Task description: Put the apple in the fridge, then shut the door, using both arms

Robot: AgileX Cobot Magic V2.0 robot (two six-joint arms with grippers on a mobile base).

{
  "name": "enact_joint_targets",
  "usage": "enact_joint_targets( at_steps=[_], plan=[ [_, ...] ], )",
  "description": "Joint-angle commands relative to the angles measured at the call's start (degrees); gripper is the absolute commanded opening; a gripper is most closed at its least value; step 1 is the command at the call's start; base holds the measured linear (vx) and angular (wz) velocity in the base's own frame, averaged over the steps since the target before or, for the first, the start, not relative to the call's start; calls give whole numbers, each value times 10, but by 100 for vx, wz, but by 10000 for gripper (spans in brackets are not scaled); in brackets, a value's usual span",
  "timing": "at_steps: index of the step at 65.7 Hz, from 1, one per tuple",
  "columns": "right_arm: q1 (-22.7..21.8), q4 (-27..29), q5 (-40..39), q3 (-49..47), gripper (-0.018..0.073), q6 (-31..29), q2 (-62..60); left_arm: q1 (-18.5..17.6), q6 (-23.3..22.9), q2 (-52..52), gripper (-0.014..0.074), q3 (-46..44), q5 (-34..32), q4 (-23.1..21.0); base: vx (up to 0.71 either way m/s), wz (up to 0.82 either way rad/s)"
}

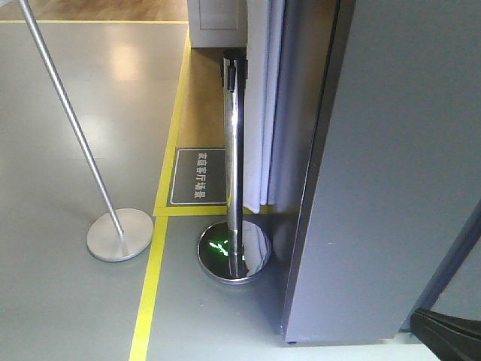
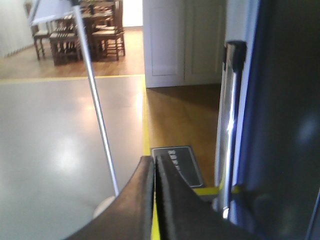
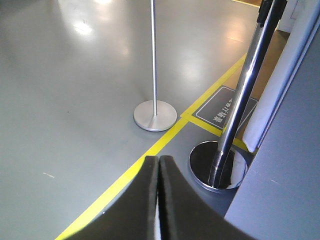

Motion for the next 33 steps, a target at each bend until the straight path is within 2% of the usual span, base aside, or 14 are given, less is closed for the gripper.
enact_joint_targets(
  at_steps=[1, 12, 33],
  plan=[
    [-1, 2, -43, -15, -6, 0, 3, -6, 41, 4, -8, 9, -36, -12, 0, 0],
    [-1, 2, -43, -15, -6, 0, 3, -6, 46, -37, -8, 9, -36, -12, 0, 0],
    [-1, 2, -40, -15, -6, 0, 3, -4, 45, -34, -8, 9, -39, -7, 0, 0]
  ],
)
